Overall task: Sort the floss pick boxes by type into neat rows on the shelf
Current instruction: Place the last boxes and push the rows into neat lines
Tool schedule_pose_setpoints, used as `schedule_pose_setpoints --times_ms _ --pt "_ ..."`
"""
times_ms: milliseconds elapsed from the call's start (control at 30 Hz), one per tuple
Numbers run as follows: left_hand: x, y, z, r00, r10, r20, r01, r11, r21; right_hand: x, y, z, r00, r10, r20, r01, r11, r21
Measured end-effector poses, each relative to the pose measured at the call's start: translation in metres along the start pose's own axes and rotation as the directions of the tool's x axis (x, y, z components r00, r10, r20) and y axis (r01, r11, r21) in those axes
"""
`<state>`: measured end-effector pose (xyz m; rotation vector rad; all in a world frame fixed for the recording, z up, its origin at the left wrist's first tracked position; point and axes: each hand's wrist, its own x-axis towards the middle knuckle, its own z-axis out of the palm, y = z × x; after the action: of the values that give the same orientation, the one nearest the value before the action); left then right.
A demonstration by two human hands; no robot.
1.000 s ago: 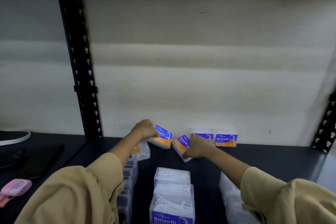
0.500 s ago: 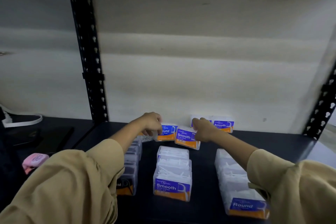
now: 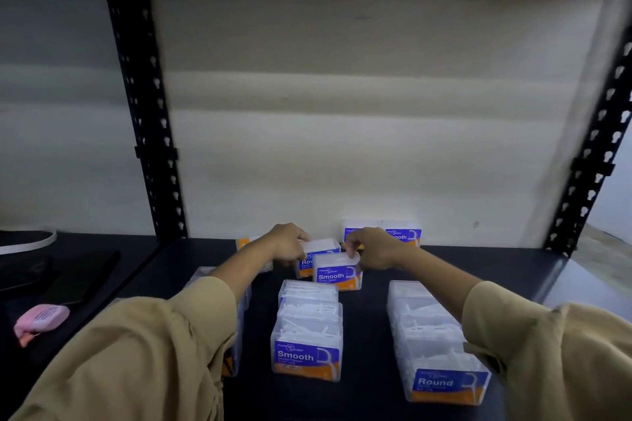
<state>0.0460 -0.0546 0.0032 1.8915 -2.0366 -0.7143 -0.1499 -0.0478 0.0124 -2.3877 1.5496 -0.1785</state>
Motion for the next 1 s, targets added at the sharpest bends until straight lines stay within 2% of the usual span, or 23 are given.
schedule_pose_setpoints --times_ms 100,233,300,367,467,733,1000 --pt "0.001 0.008 0.003 0.998 0.056 -0.025 -0.055 0.998 0.043 0.002 -0.001 -0.001 1.000 0.002 0.019 -0.005 0.986 0.169" --pt "-0.003 0.015 0.000 0.963 0.183 -0.200 -0.148 0.973 0.179 0.016 -0.006 -0.001 0.984 -0.017 -0.179 0.041 0.991 0.127" --pt "-0.010 0.021 0.001 0.946 0.286 -0.154 -0.263 0.952 0.157 0.022 -0.011 0.003 0.980 -0.062 -0.190 0.071 0.997 0.043" --pt "-0.018 0.027 0.003 0.941 0.337 -0.032 -0.329 0.932 0.152 0.026 -0.016 0.006 0.987 -0.110 -0.113 0.105 0.993 -0.047" --pt "-0.018 0.025 0.008 0.940 0.338 0.058 -0.342 0.913 0.222 0.030 -0.016 0.004 0.989 -0.142 -0.050 0.136 0.985 -0.108" --pt "-0.021 0.015 0.003 0.928 0.369 0.050 -0.368 0.888 0.274 0.022 0.021 -0.010 0.994 -0.067 -0.090 0.053 0.987 -0.150" --pt "-0.023 0.001 -0.007 0.950 0.291 0.112 -0.310 0.914 0.262 -0.023 0.069 -0.027 0.999 0.029 -0.037 -0.034 0.991 -0.133"
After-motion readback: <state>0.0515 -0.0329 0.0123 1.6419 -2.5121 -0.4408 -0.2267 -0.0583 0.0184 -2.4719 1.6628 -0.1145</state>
